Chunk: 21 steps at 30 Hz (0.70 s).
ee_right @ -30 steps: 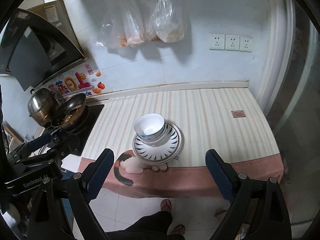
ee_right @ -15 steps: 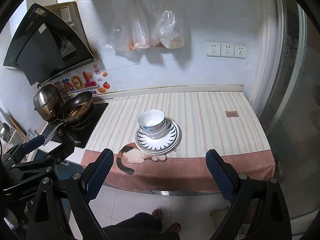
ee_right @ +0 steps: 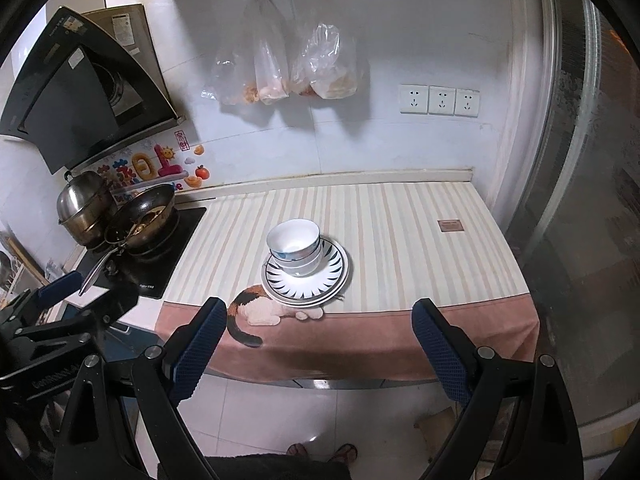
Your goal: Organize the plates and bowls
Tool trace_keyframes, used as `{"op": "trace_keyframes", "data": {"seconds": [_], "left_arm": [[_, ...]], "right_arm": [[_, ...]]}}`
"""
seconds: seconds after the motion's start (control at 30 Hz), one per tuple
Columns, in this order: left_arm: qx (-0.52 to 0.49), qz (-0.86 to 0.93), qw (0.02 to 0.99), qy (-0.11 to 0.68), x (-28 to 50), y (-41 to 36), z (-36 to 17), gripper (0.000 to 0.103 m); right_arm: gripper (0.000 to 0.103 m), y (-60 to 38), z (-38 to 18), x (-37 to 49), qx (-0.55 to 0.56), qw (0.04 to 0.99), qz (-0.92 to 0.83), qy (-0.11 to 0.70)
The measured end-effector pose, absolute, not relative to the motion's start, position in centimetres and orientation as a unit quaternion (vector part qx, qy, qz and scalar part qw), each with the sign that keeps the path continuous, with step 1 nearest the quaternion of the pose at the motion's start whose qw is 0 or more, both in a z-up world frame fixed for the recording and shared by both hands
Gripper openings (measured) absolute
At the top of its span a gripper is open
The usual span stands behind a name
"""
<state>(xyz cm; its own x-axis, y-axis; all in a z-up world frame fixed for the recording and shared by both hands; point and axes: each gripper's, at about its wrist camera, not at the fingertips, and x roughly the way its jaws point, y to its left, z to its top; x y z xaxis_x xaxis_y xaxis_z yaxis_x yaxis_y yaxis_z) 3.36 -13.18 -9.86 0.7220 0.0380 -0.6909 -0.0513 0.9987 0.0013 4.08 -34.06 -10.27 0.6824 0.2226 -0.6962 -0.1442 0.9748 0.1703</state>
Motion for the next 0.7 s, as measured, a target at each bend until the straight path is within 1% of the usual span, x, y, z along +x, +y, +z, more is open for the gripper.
{"op": "trace_keyframes", "data": {"seconds": [0.7], "left_arm": [[-0.021, 0.03, 0.928, 0.371, 2.1, -11.7, -9.5, 0.101]], "right_arm": [[0.096, -33.5, -9.9, 3.3, 0.054, 0.917, 0.095, 0.384]]}}
